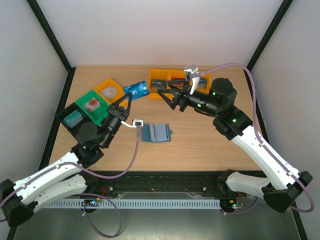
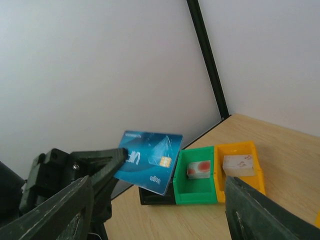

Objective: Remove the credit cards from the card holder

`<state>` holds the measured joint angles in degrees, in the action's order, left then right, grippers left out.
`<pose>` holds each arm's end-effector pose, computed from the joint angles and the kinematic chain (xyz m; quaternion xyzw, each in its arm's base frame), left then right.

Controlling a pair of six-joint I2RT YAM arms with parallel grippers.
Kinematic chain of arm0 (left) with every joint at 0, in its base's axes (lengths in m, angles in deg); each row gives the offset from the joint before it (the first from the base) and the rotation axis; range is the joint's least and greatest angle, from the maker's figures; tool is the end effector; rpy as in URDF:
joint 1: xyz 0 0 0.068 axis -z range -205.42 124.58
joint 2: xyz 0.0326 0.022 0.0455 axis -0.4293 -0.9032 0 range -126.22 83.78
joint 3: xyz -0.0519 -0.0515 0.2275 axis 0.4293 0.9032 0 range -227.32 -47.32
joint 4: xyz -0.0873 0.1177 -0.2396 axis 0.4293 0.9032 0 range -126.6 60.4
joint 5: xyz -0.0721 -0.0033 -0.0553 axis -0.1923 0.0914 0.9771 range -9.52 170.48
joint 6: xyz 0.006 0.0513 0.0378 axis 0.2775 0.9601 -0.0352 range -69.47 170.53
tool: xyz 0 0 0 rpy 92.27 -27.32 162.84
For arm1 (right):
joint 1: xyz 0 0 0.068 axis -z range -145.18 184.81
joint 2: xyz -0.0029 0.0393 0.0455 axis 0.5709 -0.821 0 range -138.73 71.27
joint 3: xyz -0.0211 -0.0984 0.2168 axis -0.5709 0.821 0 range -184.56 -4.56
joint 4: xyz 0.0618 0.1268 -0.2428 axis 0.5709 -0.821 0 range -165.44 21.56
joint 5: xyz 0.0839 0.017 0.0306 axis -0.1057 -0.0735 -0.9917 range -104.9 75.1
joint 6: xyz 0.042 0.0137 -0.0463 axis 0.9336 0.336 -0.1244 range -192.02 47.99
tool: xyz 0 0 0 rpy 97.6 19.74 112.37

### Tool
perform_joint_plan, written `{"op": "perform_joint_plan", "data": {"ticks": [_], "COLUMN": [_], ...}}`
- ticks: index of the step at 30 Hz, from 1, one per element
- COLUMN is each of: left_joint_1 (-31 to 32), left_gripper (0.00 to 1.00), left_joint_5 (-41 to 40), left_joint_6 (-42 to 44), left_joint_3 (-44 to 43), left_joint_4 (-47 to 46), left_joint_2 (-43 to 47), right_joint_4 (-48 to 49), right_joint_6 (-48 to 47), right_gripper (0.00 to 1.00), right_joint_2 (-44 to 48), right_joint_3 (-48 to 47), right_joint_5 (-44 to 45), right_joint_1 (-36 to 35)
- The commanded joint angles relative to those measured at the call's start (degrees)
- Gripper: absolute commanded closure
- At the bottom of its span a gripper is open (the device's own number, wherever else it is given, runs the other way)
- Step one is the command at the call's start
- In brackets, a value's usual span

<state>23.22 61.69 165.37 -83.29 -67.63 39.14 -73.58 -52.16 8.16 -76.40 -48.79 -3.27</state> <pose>0.1710 -0.1701 0.3396 0.5240 0.2132 0.5237 0.6370 0.2071 0.1975 0.4244 -0.3135 0.6130 0.5122 0.5134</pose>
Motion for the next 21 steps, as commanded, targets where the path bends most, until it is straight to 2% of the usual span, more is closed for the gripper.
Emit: {"op": "perform_joint_plan", "data": {"ticks": [1,7,13,16,19,21], "left_joint_1": [0.3,0.4,0.5,0.7,0.9,0.9], "left_gripper": [0.98,0.98,0.98,0.98,0.98,0.98], "left_joint_5": [5.1,6.4,7.1,6.8,6.3,5.9], "left_joint_6": [11.2,11.5,11.1,10.7,10.2,10.0], "left_joint_3": [1.6,4.0,4.8,4.9,4.9,4.9], "left_joint_4": [-16.4,-15.9,-16.7,-16.6,-16.2,-16.0], "left_joint_2": [-0.8,-0.3,-0.7,-0.7,-0.5,-0.5], "right_joint_4": [-2.0,1.9,10.2,13.8,14.5,14.9], "right_joint_6": [-2.6,0.9,8.4,11.5,12.3,12.3], "right_gripper": [0.28,0.25,0.31,0.42,0.59,0.75], "right_joint_2": [-1.0,-3.7,-7.4,-9.1,-10.9,-11.5], "right_joint_3": [-1.7,-1.2,-0.1,0.5,0.3,0.3], "right_joint_5": [-3.0,-8.1,-14.7,-16.3,-16.9,-18.0], "right_joint_1": [0.4,0.4,0.4,0.3,-0.3,-0.7]}}
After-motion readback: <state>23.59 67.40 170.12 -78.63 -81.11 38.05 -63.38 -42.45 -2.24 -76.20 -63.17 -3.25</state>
